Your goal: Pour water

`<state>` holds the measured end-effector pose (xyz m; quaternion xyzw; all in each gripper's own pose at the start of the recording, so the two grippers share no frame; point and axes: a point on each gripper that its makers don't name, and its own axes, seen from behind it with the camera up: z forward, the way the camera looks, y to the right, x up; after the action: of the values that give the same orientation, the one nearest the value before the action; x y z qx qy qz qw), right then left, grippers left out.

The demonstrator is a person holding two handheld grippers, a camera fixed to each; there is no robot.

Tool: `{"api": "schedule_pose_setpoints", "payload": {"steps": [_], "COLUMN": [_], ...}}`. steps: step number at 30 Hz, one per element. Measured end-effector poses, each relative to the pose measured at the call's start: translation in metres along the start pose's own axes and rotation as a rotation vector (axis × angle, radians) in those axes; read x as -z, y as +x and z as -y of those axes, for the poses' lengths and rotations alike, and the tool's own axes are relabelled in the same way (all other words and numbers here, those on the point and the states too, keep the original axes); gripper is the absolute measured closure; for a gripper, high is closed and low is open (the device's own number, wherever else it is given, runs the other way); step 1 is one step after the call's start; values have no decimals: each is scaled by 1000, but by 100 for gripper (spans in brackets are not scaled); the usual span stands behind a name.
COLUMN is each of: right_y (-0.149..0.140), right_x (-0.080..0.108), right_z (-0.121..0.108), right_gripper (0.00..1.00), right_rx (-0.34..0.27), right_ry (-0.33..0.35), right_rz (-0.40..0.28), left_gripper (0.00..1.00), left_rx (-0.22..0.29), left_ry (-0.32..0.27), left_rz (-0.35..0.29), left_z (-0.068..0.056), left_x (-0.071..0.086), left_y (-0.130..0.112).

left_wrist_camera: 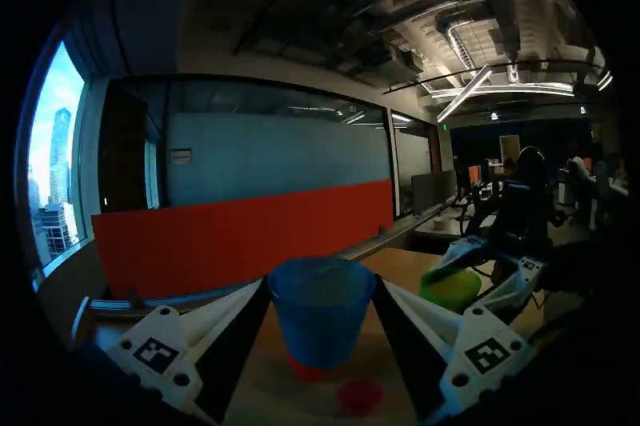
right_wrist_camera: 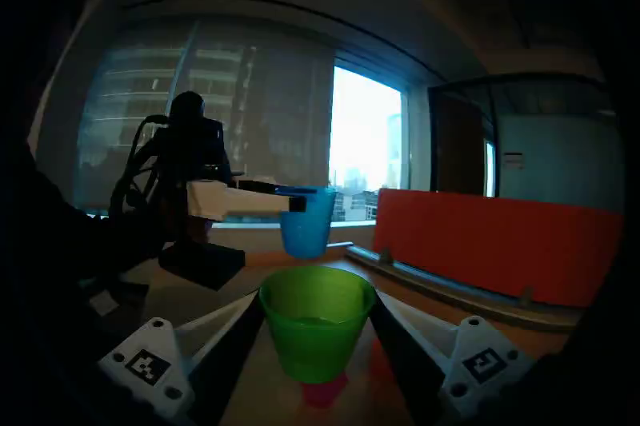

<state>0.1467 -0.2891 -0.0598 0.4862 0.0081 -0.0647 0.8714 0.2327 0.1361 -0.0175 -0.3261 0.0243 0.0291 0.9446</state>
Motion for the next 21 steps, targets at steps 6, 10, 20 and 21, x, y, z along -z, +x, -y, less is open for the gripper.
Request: {"api": "schedule_pose_setpoints", "payload": {"steps": [6, 10, 20, 21], "right_y": [0, 0, -1, -3], "right_x": [20, 35, 55, 56], "right_z": [-13, -24, -40, -41], "right_gripper": [9, 9, 9, 9], "right_rx": [9, 7, -4, -5], "right_ry": [-53, -90, -147, -149], "right_rz": [12, 11, 23, 28], "left_gripper": [11, 11, 11, 11], "left_rx": [-6, -1, 20, 21], "left_ry": [14, 13, -1, -1], "left_rz": [23, 35, 69, 76], "left_z": [5, 3, -2, -2], "left_x": [12, 20, 23, 23], "left_y": [-19, -29, -51, -55]}}
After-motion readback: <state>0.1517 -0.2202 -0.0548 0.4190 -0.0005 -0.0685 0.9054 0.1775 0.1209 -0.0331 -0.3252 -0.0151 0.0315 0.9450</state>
